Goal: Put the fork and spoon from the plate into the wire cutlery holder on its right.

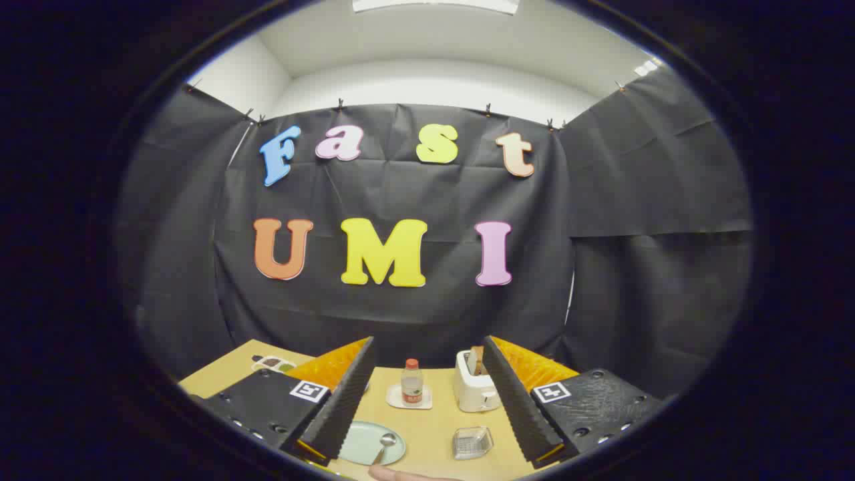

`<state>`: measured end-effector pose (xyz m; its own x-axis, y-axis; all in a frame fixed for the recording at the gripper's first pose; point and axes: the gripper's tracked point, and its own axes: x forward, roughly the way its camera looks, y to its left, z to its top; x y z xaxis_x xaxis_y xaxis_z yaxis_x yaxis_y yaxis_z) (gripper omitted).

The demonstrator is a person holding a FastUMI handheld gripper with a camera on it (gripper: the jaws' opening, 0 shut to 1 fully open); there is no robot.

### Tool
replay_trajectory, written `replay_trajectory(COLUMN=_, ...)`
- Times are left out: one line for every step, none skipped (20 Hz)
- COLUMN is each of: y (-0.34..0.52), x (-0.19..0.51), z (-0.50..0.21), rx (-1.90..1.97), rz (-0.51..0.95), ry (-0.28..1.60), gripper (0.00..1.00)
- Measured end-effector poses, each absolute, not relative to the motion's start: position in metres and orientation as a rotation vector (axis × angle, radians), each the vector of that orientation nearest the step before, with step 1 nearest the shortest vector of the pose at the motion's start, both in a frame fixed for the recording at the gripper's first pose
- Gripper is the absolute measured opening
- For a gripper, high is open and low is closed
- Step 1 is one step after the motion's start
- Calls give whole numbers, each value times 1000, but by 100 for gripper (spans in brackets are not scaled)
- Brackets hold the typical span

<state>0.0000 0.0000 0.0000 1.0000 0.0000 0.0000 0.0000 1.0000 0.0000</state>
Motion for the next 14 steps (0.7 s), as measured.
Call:
replay_trajectory(y=2, x=-1, z=-2, rx=-10, rz=5, ry=5, gripper=95)
replay_trajectory(y=0, x=1, z=-5, rx=-17, rz=2, ry=2, gripper=95)
replay_trajectory(y=1, x=2, z=-5, rx=-22, rz=3, ry=1, gripper=95)
replay_trajectory(y=4, x=1, z=-8, rx=-26, rz=8, ry=4, gripper=95)
replay_trajectory(y=6, x=2, z=-10, rx=-30, rz=12, ry=7, gripper=95)
replay_trajectory(y=8, x=2, z=-13, rx=-34, rz=17, ry=10, gripper=95)
replay_trajectory(y=12, x=3, z=-16, rx=-38, rz=25, ry=13, gripper=95)
replay_trajectory(y=14, x=5, z=-19, rx=-45, rz=30, ry=19, gripper=95)
replay_trajectory(y=17, x=5, z=-22, rx=-52, rz=37, ry=27, gripper=95)
replay_trajectory(y=20, x=6, z=-24, rx=-53, rz=41, ry=31, gripper=95)
replay_trajectory(y=21, x=7, z=-24, rx=-53, rz=42, ry=33, gripper=95)
replay_trajectory(y=22, x=8, z=-27, rx=-55, rz=43, ry=37, gripper=95)
replay_trajectory(y=24, x=9, z=-29, rx=-56, rz=46, ry=41, gripper=95)
replay_trajectory(y=27, x=10, z=-31, rx=-56, rz=50, ry=46, gripper=95)
